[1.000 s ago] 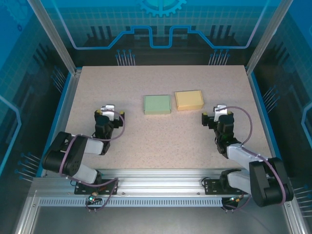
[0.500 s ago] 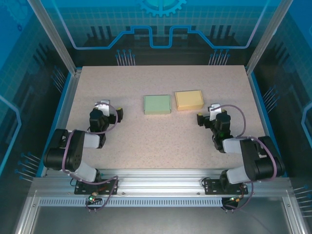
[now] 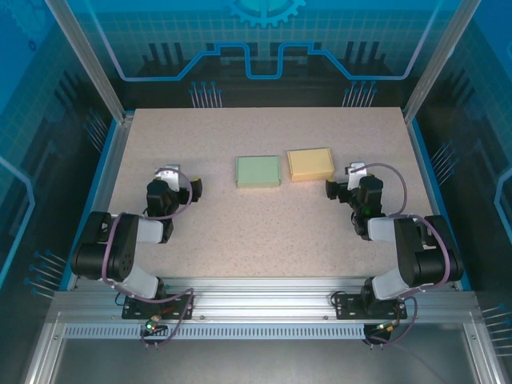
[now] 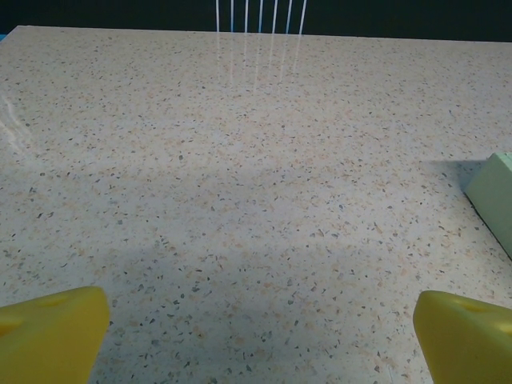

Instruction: Fold the paper box

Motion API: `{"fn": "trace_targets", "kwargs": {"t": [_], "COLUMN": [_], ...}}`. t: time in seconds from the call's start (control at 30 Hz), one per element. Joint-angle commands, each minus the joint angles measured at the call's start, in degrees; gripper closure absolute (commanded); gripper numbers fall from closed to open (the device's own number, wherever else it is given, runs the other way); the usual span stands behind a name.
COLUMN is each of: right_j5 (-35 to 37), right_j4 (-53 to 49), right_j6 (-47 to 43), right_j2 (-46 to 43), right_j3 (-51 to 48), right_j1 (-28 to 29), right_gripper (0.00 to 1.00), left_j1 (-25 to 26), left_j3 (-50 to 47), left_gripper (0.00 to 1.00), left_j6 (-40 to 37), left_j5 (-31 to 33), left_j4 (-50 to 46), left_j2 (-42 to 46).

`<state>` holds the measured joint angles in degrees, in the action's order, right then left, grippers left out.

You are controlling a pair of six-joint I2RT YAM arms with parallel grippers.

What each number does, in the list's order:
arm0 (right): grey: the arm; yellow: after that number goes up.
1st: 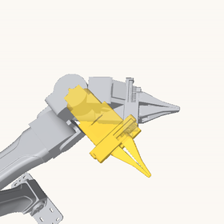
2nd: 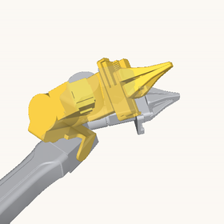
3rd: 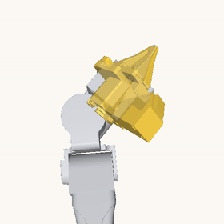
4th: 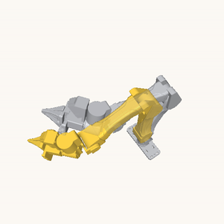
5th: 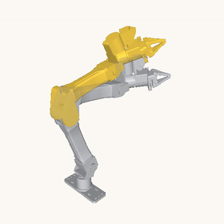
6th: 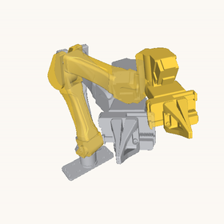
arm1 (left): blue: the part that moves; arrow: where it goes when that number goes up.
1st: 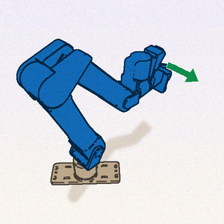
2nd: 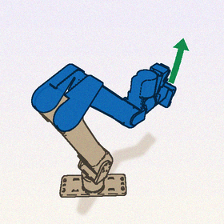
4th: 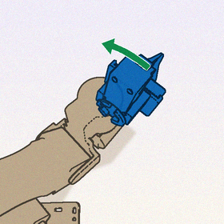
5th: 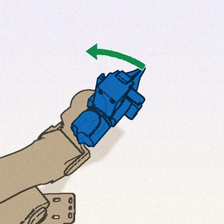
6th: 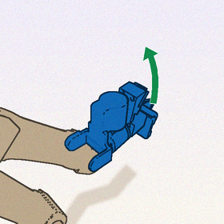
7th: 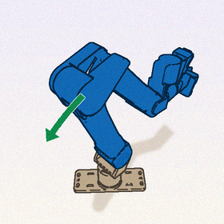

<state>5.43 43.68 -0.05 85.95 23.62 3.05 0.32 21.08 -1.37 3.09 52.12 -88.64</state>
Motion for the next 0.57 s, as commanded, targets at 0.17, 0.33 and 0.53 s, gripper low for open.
{"fn": "trace_targets", "kwargs": {"t": [0.17, 0.33, 0.53], "right_j5": [-0.9, -0.9, -0.9], "right_j4": [-0.3, -0.3, -0.3], "right_j6": [0.1, 0.1, 0.1], "right_j2": [0.2, 0.2, 0.2], "right_j3": [0.9, 0.9, 0.9], "right_j1": [0.4, 0.3, 0.4], "right_gripper": [0.00, 0.00, 0.00], "left_j1": [-0.3, -0.1, 0.0], "left_j3": [0.9, 0.9, 0.9], "left_gripper": [0.01, 0.01, 0.01], "left_j6": [0.8, 0.5, 0.5], "left_j5": [-1.4, -0.9, -0.8], "left_j4": [0.2, 0.3, 0.4], "left_j2": [-0.1, -0.1, -0.1]}}
